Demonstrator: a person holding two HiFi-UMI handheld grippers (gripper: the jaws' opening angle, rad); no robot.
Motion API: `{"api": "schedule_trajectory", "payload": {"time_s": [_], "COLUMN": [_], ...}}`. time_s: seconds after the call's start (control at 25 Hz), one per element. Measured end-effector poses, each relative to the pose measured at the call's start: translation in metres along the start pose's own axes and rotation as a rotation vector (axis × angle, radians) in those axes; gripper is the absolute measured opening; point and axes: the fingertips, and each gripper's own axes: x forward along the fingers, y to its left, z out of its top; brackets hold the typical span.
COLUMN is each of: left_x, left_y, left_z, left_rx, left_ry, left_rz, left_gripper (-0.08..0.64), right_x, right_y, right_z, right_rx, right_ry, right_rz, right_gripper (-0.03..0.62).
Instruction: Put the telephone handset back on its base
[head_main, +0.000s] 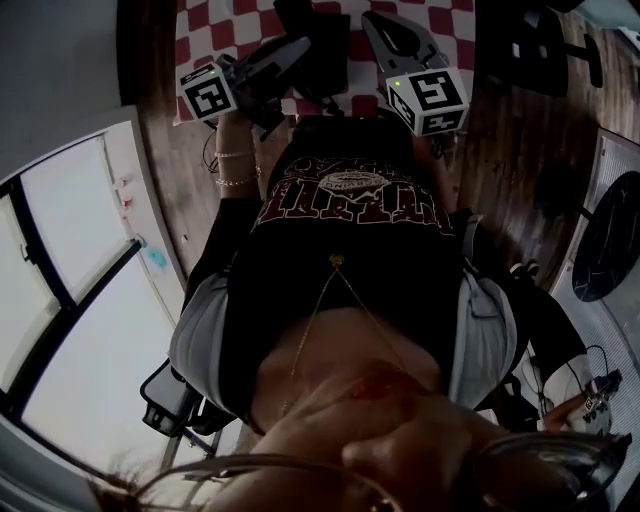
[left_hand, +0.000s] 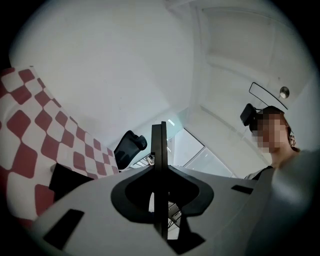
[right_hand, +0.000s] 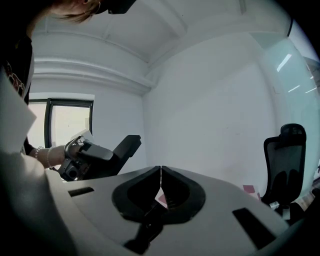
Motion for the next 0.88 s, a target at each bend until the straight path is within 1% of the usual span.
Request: {"api": "schedule_trajectory", "payload": {"time_s": [0.16,0.44,0.8,0.88], "left_x": [-0.008,-0.01,-0.02,-0.018], "left_y": [0.009,0.019,0.041,0.043], "left_z": [0.009,0.005,0.001,0.003], "left_rx": [-0.012,-0.04,-0.082,-0.066], "left_ry": [0.044,0.111,0.17,0.185], "left_rz": [-0.021,-0.055,-0.067,-0.064], "left_gripper": [0.08,0.08,0.08,0.081], "right_x": [0.013,0.009,0.003,0.002], "right_y": [0.008,0.011,0.012,0.012], "right_z": [0.0,-0.009,-0.02,-0.022], "right_rx": [0.014,0.033,0.068,0.074], "right_ry": [0.006,0.022,0.051,0.056], "right_rz": [-0.035,-0.107,-0.208,-0.224], "right_gripper": [0.02,0.02,0.02,0.02]}}
